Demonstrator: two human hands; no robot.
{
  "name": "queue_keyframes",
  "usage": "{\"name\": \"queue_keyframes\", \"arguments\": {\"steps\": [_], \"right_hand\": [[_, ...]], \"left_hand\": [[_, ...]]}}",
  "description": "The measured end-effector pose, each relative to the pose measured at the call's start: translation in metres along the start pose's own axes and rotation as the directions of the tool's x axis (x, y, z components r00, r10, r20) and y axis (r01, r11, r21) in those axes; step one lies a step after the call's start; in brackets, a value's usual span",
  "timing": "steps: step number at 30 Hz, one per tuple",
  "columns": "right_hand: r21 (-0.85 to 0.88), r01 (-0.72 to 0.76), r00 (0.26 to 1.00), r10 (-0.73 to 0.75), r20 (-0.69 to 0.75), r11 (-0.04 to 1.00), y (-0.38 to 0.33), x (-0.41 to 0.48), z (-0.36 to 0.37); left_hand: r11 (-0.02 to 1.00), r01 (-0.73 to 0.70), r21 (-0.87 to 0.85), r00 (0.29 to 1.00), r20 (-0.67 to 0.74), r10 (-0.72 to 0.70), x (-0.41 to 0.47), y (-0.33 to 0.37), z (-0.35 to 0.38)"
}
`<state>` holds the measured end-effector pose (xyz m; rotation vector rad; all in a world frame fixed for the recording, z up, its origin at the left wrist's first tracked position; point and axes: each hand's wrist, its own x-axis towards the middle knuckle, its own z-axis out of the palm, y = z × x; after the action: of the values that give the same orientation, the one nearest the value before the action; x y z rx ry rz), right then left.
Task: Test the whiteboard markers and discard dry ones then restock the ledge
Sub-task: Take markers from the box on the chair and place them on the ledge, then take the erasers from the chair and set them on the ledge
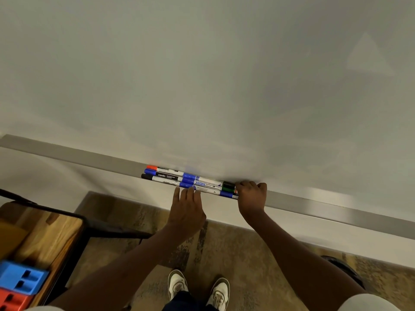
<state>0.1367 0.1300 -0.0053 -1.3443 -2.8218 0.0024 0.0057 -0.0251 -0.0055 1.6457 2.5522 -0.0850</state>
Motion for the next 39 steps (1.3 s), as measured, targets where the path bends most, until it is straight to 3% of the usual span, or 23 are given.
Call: {"name": "queue_keyframes", "arguments": {"steps": [16, 19, 24, 28, 39], "right_hand": [[-0.129, -0.025, 0.999, 0.031, 0.041, 0.991, -0.006, -0.004, 0.012], [-0.087, -0.013, 1.0, 0.014, 0.008, 0.996, -0.009, -0.007, 0.012], [0.087, 0.044, 0.986, -0.029, -0.164, 0.995, -0.034, -0.018, 0.003], [0.225, 0.059, 0.98, -0.014, -0.199, 0.973, -0.066, -0.03, -0.007], [0.253, 0.388, 0.911, -0.328, -0.248, 0.886, -0.169, -0.058, -0.028]], "left_hand": [[0.999, 0.025, 0.027, 0.998, 0.05, -0.026, -0.002, -0.002, -0.007], [0.996, 0.062, 0.061, 0.996, 0.057, -0.065, -0.005, -0.001, -0.013], [0.989, 0.145, 0.032, 0.989, -0.002, -0.145, -0.017, -0.009, -0.016], [0.966, 0.255, 0.046, 0.966, -0.047, -0.253, -0.035, -0.027, -0.02], [0.829, 0.559, 0.017, 0.826, -0.095, -0.555, -0.118, -0.102, -0.029]]}}
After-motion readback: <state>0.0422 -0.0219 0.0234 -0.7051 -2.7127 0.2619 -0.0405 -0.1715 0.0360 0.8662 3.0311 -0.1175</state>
